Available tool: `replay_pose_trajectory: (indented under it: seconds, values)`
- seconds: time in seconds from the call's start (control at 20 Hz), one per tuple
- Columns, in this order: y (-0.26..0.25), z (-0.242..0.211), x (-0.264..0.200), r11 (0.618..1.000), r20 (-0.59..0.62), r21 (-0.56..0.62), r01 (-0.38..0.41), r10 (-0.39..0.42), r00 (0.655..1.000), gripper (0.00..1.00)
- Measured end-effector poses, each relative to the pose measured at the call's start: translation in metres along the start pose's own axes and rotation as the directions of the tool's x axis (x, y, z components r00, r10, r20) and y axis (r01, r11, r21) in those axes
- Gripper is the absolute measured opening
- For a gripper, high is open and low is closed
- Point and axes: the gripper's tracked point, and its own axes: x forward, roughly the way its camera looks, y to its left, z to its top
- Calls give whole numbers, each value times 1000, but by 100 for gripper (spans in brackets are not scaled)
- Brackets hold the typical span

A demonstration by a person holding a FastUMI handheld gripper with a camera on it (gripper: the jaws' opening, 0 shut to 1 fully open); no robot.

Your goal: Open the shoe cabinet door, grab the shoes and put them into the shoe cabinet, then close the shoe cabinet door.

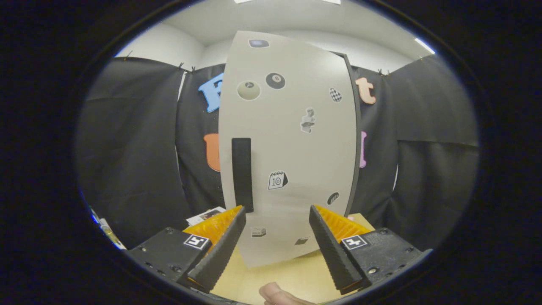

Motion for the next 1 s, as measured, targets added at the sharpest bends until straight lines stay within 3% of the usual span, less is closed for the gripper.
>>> replay_pose_trajectory:
  seconds: [0.15, 0.45, 0.75, 1.0]
  values:
    - [-21, -9, -19, 998, 44, 15, 62, -63, 997, 99]
    - [-39, -44, -68, 996, 54, 45, 78, -80, 995, 99]
    - [-32, -53, -128, 999, 97, 49, 23, -28, 995, 98]
    - [-34, -68, -160, 997, 93, 2, 75, -75, 993, 98]
